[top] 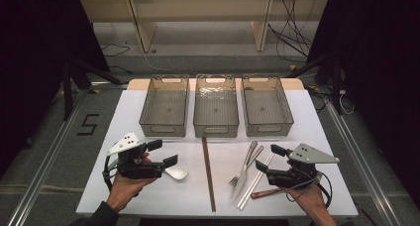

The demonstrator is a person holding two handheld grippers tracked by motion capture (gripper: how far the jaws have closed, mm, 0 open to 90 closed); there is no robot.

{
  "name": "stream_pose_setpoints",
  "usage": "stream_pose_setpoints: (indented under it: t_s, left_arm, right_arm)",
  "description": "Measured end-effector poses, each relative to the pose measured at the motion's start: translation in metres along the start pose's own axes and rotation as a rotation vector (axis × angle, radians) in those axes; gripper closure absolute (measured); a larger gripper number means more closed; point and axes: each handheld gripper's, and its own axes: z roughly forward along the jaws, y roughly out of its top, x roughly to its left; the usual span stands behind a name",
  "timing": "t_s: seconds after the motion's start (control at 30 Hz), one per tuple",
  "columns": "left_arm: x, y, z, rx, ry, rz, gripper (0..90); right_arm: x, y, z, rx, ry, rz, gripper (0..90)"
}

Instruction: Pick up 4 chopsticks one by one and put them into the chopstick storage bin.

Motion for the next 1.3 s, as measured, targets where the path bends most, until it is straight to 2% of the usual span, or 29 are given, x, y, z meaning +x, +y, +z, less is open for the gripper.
stream_pose_setpoints:
  t_s: [0.53,0.8,0.93,1.03,1.1,1.3]
  left_arm:
    - [0.001,0.001,0.0,0.0,0.002,0.002,14.0]
    - [0.001,0.001,0.0,0.001,0.003,0.005,14.0]
    - [0.002,0.001,0.0,-0.002,0.003,0.0,14.0]
    - [0.002,0.001,0.0,-0.001,0.004,0.0,14.0]
    - [0.002,0.001,0.0,0.001,0.004,0.002,14.0]
    - [0.002,0.001,0.001,0.005,0.002,0.007,14.0]
  right_arm:
    - [0.0,0.001,0.001,0.017,-0.003,-0.009,26.6]
    - [-0.001,0.002,0.004,0.059,-0.016,-0.013,27.2]
    - [-0.002,0.003,0.008,0.112,-0.044,-0.018,28.3]
    - [-0.004,0.004,0.012,0.17,-0.064,-0.012,29.7]
    - [-0.004,0.005,0.016,0.229,-0.093,-0.02,30.3]
    - [-0.006,0.005,0.028,0.33,-0.085,-0.035,30.3]
